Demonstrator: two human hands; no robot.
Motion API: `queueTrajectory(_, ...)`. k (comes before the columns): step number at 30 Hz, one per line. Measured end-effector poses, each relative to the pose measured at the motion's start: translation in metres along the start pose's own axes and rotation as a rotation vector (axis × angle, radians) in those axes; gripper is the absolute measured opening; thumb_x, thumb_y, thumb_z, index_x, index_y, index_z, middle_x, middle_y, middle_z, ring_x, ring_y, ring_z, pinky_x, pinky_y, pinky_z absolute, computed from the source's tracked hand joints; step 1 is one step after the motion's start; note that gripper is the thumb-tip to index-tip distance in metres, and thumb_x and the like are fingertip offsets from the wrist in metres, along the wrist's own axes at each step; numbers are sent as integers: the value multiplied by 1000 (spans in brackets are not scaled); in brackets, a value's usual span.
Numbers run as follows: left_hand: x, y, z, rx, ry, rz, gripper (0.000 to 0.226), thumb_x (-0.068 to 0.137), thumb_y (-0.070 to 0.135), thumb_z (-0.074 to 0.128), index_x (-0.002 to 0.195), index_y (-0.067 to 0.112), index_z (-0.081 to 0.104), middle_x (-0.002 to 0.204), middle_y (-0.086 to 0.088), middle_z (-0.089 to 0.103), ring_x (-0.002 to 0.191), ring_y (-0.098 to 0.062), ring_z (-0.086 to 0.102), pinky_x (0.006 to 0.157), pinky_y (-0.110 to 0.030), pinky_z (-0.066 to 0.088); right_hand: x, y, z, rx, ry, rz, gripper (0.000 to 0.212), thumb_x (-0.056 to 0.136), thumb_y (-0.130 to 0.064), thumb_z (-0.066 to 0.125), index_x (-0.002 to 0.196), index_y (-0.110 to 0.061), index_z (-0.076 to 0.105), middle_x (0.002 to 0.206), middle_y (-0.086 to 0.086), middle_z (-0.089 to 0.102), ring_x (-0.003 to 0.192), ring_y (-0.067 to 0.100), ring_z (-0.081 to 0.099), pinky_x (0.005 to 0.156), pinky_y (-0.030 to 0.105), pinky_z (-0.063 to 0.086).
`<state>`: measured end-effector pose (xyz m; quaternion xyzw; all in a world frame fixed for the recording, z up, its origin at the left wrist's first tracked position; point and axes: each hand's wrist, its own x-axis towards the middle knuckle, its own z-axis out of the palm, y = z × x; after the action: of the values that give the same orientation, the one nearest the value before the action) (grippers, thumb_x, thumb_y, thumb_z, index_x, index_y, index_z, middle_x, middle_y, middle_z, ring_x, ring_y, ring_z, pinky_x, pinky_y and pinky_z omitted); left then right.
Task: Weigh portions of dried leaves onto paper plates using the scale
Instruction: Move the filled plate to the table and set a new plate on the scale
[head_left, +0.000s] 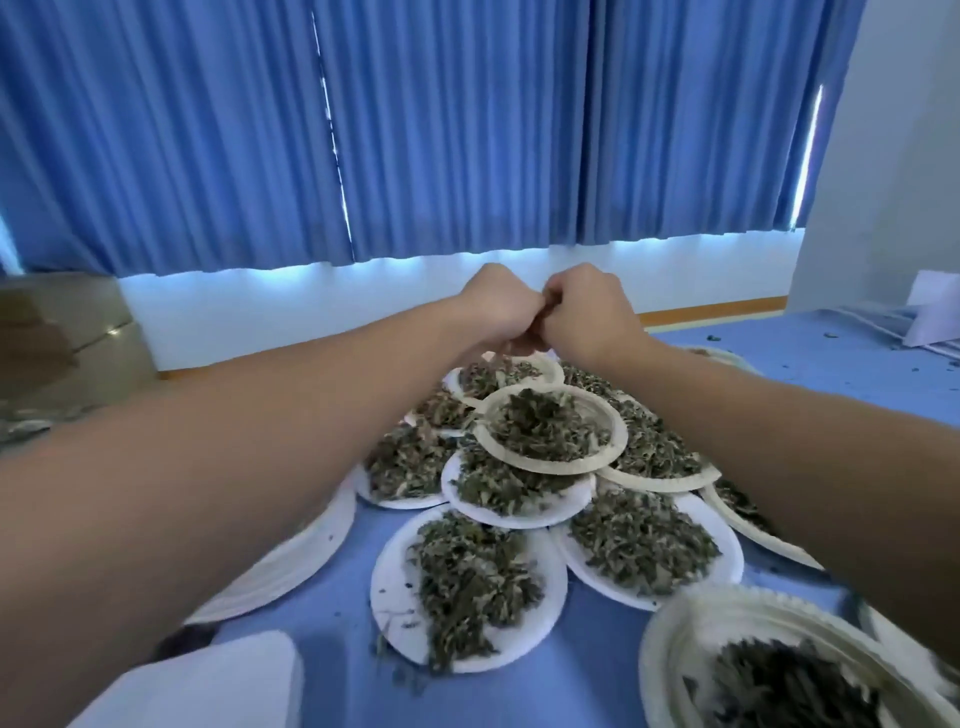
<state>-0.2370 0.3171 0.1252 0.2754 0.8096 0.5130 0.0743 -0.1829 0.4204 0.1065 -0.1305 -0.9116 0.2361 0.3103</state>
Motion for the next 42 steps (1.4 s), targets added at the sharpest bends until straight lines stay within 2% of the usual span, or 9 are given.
queueTrajectory(6, -100, -33, -138, -39, 102, -86, 15, 94, 3, 59, 87, -8, 66, 73, -16, 71, 79, -28, 75, 80, -37, 63, -43, -134, 51, 146, -100, -190, 7, 82, -3, 65, 79, -1, 70, 80, 19, 71, 79, 32, 62, 71, 38, 53)
queueTrajectory(10, -158, -74, -204, 37, 120, -138, 22, 97, 4, 57, 79, -5, 66, 70, -17, 71, 79, -27, 74, 79, -33, 62, -80, -198, 83, 184, -259, -369, 18, 80, -1, 67, 69, -15, 66, 61, -4, 58, 62, 18, 54, 61, 28, 44)
queueTrajectory(13, -200, -112, -234, 346, 96, -37, 23, 99, 17, 59, 93, 1, 76, 85, -11, 74, 78, -20, 67, 71, -30, 56, -101, -217, 95, 94, -436, -534, 18, 85, -15, 73, 72, -27, 71, 68, -10, 64, 58, 2, 55, 60, 22, 42)
queueTrajectory(16, -231, -142, -247, 777, 9, 165, 23, 101, 27, 56, 110, 15, 75, 106, 0, 73, 97, -19, 65, 86, -35, 50, -111, -216, 93, -134, -582, -669, 10, 91, -34, 72, 90, -28, 80, 85, -14, 72, 72, 3, 59, 68, 28, 48)
queueTrajectory(20, -237, -156, -248, 1077, -53, 315, 25, 104, 21, 46, 119, 18, 66, 119, -3, 68, 111, -27, 60, 93, -44, 47, -117, -205, 85, -360, -576, -769, 16, 97, -38, 65, 105, -35, 78, 96, -21, 66, 74, -1, 49, 62, 25, 37)
queueTrajectory(26, -229, -151, -235, 1071, -105, 388, 21, 102, 27, 51, 109, 21, 70, 101, 3, 73, 91, -21, 65, 84, -41, 51, -119, -200, 86, -499, -531, -901, 25, 103, -40, 53, 100, -30, 75, 98, -10, 64, 89, 19, 57, 57, 32, 31)
queueTrajectory(31, -223, -152, -231, 1010, -114, 398, 25, 101, 24, 53, 117, 25, 72, 108, 4, 74, 97, -22, 66, 85, -40, 51, -119, -197, 86, -511, -540, -926, 28, 105, -41, 49, 101, -29, 74, 99, -11, 62, 86, 19, 55, 69, 37, 47)
queueTrajectory(37, -217, -152, -230, 916, -131, 395, 24, 101, 20, 53, 109, 26, 76, 98, 7, 76, 81, -16, 60, 79, -38, 50, -119, -194, 87, -512, -535, -971, 31, 106, -38, 45, 104, -27, 74, 96, -10, 58, 81, 17, 46, 65, 31, 34)
queueTrajectory(42, -216, -152, -231, 922, -147, 400, 26, 101, 18, 53, 111, 26, 75, 102, 7, 75, 87, -17, 63, 81, -39, 51, -123, -199, 87, -689, -492, -1065, 38, 109, -38, 33, 112, -28, 69, 94, -10, 47, 80, 22, 53, 57, 29, 27)
